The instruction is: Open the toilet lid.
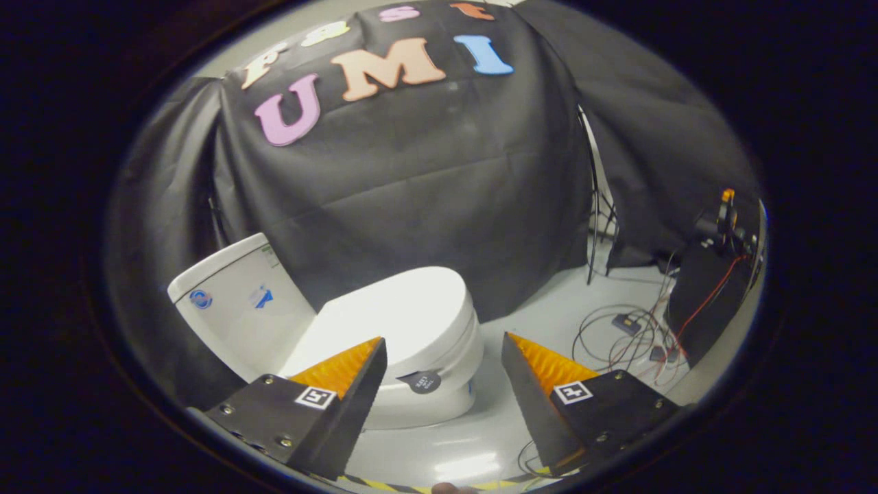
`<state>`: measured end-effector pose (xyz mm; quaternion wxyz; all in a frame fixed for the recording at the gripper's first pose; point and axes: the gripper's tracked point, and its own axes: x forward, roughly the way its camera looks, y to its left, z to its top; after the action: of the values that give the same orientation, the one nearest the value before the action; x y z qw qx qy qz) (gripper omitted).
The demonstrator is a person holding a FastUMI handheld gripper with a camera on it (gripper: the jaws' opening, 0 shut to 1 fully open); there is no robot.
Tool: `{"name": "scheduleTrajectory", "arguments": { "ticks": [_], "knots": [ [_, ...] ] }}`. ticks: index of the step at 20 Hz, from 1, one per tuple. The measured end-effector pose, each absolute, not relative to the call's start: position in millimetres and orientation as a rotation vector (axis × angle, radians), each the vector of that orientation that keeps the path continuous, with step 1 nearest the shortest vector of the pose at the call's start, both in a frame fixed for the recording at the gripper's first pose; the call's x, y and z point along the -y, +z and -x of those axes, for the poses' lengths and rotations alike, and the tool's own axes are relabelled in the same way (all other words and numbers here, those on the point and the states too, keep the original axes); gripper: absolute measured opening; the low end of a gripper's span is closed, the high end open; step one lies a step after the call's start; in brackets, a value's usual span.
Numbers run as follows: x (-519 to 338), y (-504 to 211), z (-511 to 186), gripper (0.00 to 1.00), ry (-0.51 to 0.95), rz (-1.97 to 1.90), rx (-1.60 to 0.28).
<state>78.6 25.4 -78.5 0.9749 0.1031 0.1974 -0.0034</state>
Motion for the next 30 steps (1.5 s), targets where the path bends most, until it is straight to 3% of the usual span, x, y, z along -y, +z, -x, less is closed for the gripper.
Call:
{"name": "scheduleTrajectory", "arguments": {
  "ticks": [18,20,22,27,29,30],
  "knots": [
    [-24.5,-204.3,-120.0,0.96,-0.078,-0.369,-0.818],
    [-37.1,-212.5,-122.3,0.83,-0.064,-0.466,-0.844],
    [-44.0,-217.0,-125.6,0.83,-0.058,-0.540,-0.861],
    [-70.0,-223.5,-136.1,0.51,-0.008,-0.722,-0.877],
    [-89.8,-220.1,-137.6,0.51,0.041,-0.804,-0.884],
    [-78.9,-218.1,-129.8,0.51,0.000,-0.786,-0.891]
  ]
}}
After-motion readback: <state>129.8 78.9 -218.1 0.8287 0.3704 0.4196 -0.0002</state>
